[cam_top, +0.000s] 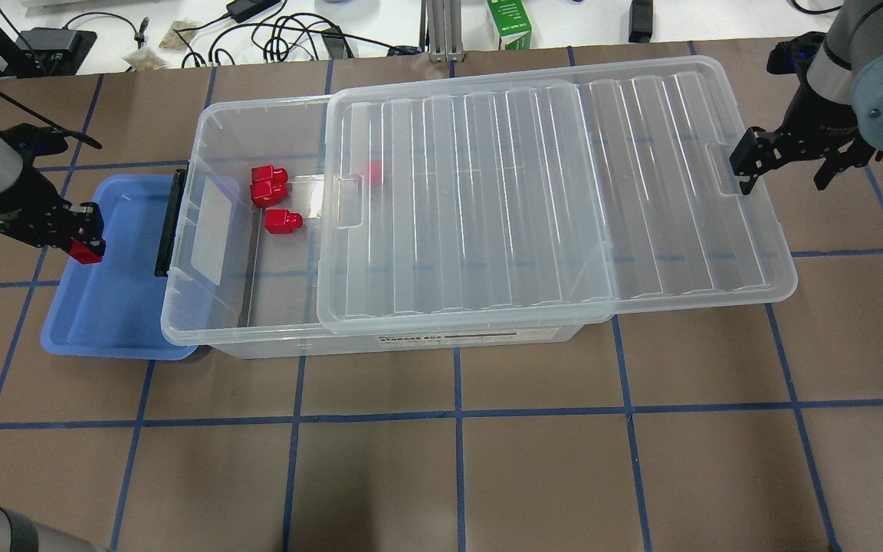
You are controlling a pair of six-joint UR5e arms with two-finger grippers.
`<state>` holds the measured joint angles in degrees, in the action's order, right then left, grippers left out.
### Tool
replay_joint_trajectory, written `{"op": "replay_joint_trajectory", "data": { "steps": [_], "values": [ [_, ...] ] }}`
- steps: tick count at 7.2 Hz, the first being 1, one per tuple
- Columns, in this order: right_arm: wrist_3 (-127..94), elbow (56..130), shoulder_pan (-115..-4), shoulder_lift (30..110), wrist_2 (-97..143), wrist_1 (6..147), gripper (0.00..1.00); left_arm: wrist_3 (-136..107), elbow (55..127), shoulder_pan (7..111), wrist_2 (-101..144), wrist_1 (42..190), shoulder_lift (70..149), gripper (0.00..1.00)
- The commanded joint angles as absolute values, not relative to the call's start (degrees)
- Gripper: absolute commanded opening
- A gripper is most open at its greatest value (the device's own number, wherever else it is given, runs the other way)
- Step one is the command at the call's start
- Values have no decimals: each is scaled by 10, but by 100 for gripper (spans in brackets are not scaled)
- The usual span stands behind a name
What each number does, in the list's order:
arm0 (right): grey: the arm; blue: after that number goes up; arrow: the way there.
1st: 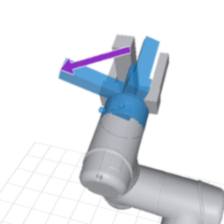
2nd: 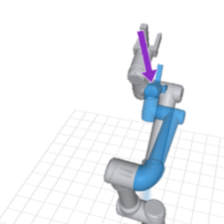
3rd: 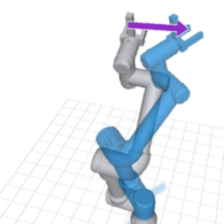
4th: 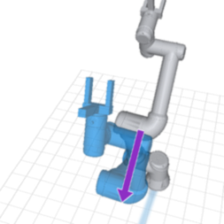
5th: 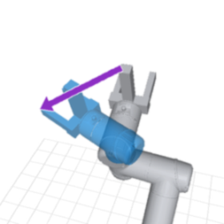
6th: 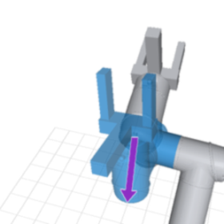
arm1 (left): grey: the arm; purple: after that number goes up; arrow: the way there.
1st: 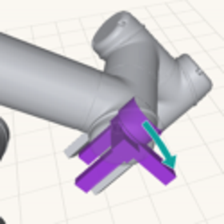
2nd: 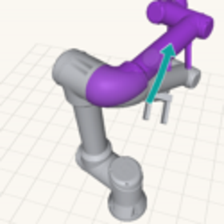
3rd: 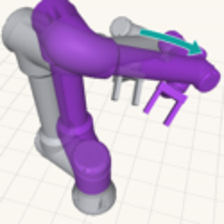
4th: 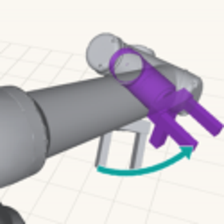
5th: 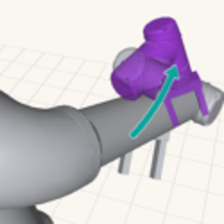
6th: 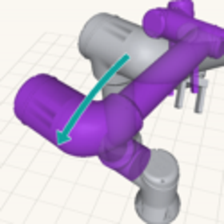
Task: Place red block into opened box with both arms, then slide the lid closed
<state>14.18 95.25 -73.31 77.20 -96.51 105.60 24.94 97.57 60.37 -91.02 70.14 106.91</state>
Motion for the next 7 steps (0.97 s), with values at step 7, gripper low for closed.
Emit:
{"op": "replay_joint_trajectory", "data": {
  "steps": [7],
  "values": [
    [133, 846, -740, 887, -936, 825, 100, 13, 942, 866, -906, 789, 1010, 0]
  ]
}}
